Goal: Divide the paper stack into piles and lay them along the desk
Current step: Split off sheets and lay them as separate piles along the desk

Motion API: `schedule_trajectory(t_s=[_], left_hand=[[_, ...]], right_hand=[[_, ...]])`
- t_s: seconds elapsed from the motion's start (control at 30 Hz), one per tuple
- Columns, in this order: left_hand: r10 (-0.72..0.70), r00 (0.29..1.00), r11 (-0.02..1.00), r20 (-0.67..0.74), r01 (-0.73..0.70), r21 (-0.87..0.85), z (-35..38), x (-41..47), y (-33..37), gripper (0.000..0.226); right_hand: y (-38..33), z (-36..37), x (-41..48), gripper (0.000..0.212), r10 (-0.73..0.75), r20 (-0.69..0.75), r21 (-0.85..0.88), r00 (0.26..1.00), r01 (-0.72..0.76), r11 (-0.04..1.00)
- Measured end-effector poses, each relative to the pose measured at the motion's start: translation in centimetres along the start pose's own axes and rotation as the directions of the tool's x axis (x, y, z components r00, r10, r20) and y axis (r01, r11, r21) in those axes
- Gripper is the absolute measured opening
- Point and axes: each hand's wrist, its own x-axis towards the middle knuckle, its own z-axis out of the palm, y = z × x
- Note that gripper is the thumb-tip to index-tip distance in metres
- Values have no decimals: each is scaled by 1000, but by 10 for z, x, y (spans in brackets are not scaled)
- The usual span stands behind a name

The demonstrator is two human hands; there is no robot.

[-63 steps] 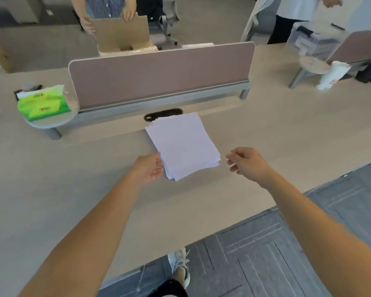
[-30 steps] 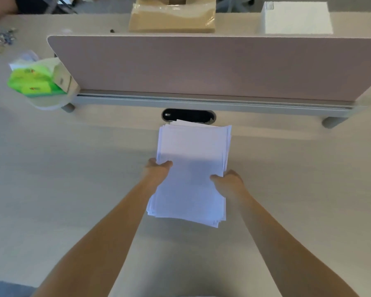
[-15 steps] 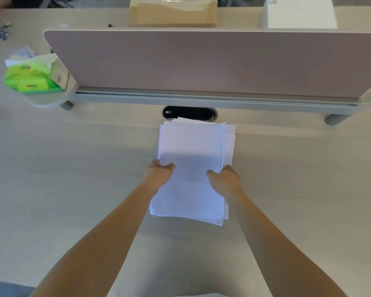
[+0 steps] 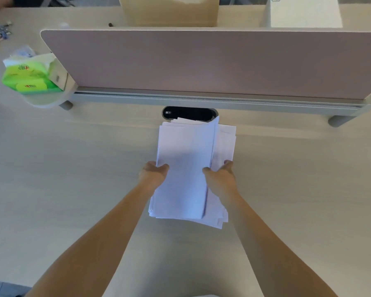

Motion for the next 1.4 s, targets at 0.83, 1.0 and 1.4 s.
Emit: schedule_trajectory(t_s=[0.83, 1.0, 1.4], left_hand=[[-14, 1000, 998, 20, 15, -60, 6, 8, -9, 58], [-21, 1000, 998, 16, 22, -63, 4, 10, -10, 57], [-11, 1000, 998, 17, 12, -62, 6, 11, -12, 55]], right_hand=[[-3, 21, 0, 54, -43, -48, -298, 998, 27, 954], [-2, 12, 8, 53, 103, -107, 72, 989, -95, 993], [-5, 20, 12, 59, 34, -123, -366, 992, -77, 927]])
